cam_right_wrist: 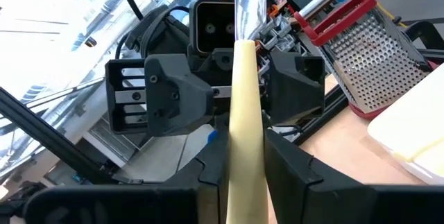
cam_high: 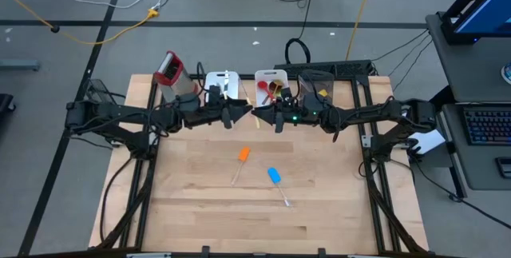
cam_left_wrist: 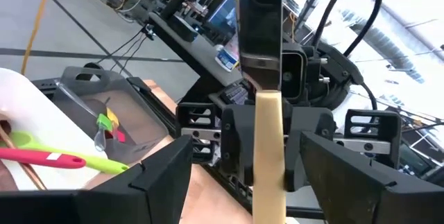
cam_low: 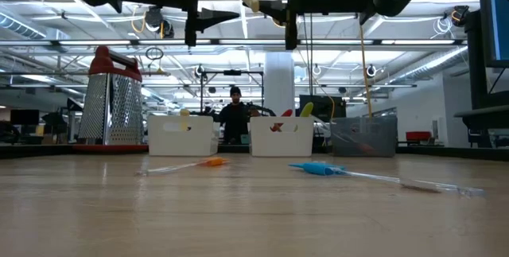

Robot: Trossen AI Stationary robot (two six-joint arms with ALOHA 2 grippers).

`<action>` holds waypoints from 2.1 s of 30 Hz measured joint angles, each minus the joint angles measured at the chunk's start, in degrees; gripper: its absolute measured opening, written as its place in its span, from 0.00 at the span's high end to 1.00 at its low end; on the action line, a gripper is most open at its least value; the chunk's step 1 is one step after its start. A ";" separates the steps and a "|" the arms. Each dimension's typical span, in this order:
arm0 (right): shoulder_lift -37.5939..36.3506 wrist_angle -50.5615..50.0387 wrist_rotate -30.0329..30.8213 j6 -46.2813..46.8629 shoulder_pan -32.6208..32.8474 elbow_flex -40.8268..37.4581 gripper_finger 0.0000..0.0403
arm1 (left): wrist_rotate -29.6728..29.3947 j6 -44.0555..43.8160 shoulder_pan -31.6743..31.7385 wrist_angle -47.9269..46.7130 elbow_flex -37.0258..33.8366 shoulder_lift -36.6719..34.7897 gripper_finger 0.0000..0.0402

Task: Pick & Place Kitchen Items
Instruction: Put the yellow knife into the left white bin

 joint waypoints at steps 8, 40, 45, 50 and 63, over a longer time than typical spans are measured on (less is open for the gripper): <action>0.00 0.00 0.05 0.01 0.07 0.00 0.85 | 0.24 0.10 0.00 -0.02 1.64 1.91 0.33; 0.00 -0.44 0.24 -0.45 0.07 0.00 0.84 | 8.56 1.22 2.19 -1.18 4.26 3.26 0.90; 0.00 -0.79 0.26 0.23 0.07 0.00 0.76 | 8.59 1.33 2.19 -1.97 4.26 3.26 0.90; -0.01 -4.08 0.24 1.62 0.07 0.00 0.68 | 8.57 1.32 2.19 -2.99 4.22 3.28 0.90; -0.02 -14.45 -9.69 -0.11 -0.75 0.00 0.52 | 8.00 0.90 4.02 -9.88 4.24 0.94 0.90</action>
